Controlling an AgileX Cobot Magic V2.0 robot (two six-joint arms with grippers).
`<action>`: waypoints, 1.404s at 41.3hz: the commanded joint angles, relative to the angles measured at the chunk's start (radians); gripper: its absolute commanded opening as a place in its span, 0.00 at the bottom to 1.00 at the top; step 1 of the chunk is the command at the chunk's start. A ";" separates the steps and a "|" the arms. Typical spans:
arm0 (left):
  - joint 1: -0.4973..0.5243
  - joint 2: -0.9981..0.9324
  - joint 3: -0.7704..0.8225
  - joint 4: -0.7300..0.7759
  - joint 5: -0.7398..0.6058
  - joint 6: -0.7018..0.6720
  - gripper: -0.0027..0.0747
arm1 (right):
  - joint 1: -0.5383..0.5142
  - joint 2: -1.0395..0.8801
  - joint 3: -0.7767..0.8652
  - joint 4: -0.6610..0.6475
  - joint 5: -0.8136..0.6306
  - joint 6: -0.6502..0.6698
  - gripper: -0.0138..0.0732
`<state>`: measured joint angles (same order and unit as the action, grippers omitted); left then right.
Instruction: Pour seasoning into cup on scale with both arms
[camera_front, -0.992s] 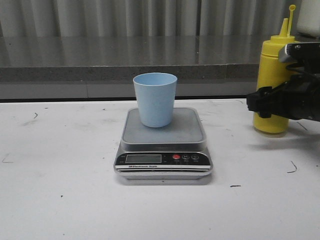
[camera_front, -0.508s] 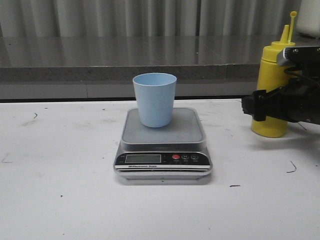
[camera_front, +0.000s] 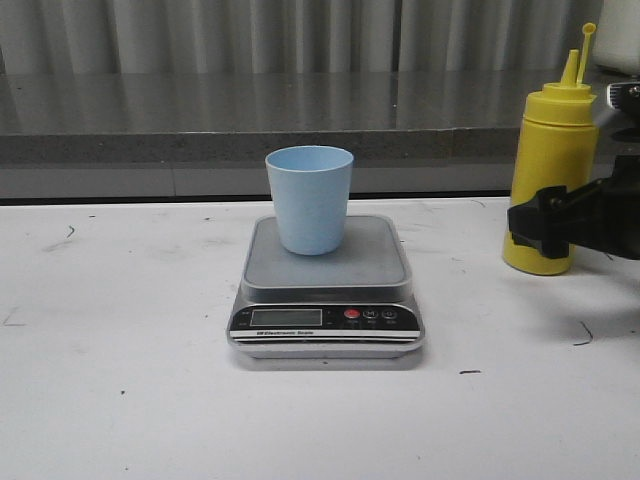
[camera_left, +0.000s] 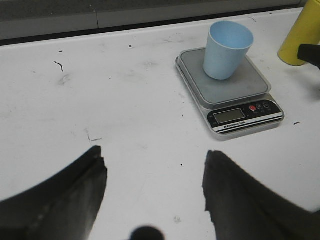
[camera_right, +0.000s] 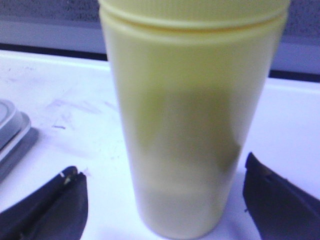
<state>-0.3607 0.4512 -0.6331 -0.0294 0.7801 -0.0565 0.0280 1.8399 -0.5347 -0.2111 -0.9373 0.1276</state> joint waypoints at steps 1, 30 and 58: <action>0.000 0.006 -0.028 -0.012 -0.071 -0.002 0.58 | -0.001 -0.125 0.023 0.008 0.058 0.003 0.90; 0.000 0.006 -0.028 -0.012 -0.071 -0.002 0.58 | 0.198 -0.937 -0.090 0.041 1.472 0.100 0.90; 0.000 0.006 -0.028 -0.012 -0.071 -0.002 0.58 | 0.198 -1.449 -0.116 0.237 1.794 -0.064 0.90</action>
<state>-0.3607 0.4512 -0.6331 -0.0294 0.7801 -0.0565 0.2247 0.4076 -0.6019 0.0237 0.8990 0.0763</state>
